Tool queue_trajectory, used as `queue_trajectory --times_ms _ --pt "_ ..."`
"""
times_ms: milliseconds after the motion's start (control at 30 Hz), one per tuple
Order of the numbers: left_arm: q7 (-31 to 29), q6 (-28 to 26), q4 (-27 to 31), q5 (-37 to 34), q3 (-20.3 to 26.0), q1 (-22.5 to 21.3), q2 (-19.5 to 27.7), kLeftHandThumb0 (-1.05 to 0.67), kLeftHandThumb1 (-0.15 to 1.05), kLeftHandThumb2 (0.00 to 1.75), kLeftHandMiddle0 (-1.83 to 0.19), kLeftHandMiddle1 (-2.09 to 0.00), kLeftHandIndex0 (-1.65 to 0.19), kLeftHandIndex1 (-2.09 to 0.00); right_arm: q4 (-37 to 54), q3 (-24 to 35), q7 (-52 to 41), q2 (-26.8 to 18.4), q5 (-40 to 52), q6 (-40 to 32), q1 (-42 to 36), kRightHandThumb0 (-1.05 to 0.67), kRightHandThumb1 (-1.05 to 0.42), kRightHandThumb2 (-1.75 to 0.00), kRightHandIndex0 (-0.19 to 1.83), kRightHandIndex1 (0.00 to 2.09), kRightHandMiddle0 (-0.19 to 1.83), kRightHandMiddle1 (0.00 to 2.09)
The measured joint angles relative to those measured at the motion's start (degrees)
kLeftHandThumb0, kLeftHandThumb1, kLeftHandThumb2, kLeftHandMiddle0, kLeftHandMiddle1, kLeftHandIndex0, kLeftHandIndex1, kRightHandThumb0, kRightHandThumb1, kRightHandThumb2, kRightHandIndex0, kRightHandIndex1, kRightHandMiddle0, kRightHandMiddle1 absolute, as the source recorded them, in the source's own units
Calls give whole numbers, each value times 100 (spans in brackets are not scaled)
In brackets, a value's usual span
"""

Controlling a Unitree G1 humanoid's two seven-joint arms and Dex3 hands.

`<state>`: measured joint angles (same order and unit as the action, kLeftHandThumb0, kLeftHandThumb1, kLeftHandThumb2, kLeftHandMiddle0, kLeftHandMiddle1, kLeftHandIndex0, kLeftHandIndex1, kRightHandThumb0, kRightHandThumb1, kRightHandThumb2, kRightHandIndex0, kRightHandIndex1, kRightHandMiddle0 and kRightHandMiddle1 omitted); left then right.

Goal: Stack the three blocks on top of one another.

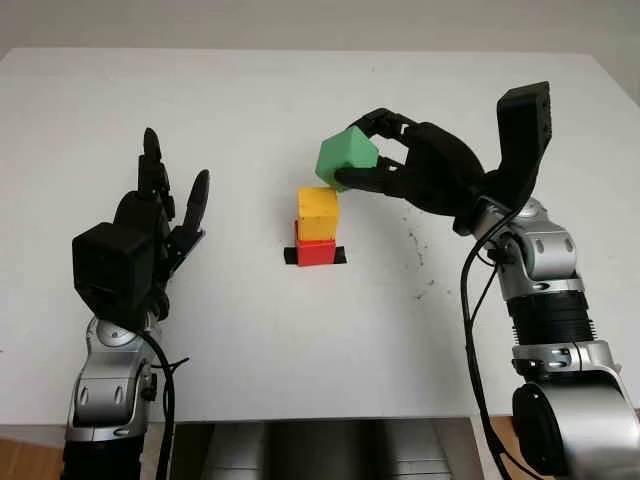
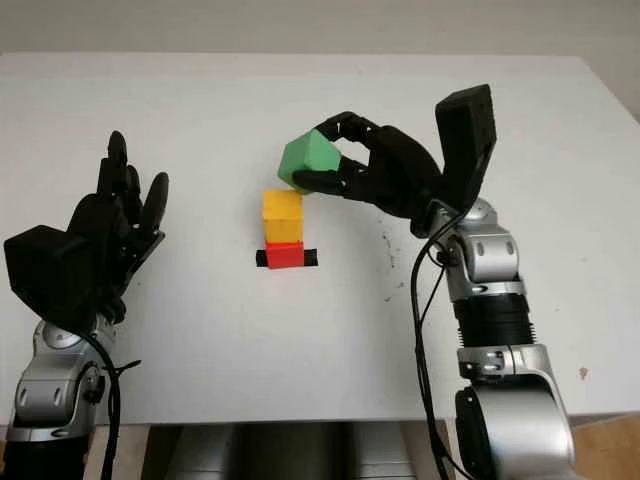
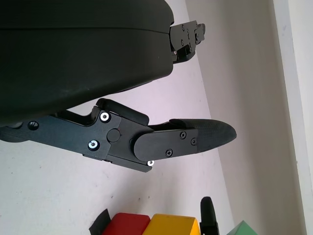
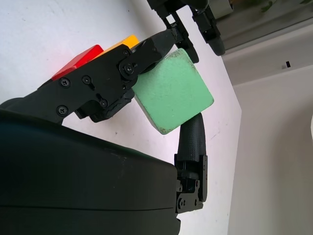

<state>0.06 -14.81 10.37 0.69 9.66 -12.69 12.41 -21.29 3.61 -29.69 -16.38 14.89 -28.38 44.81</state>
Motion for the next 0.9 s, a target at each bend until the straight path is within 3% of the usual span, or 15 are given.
queue_trajectory --times_ms 400,900 --pt "2 6 0 -2 -1 0 0 -64 105 49 19 0 19 0 -149 -307 -503 -142 -347 402 145 -48 -100 -5 29 6 30 176" --pt "13 104 -104 -6 -21 0 -15 -66 105 50 19 0 19 0 181 -357 -906 -627 -330 -289 686 -42 -104 -7 34 9 25 181"
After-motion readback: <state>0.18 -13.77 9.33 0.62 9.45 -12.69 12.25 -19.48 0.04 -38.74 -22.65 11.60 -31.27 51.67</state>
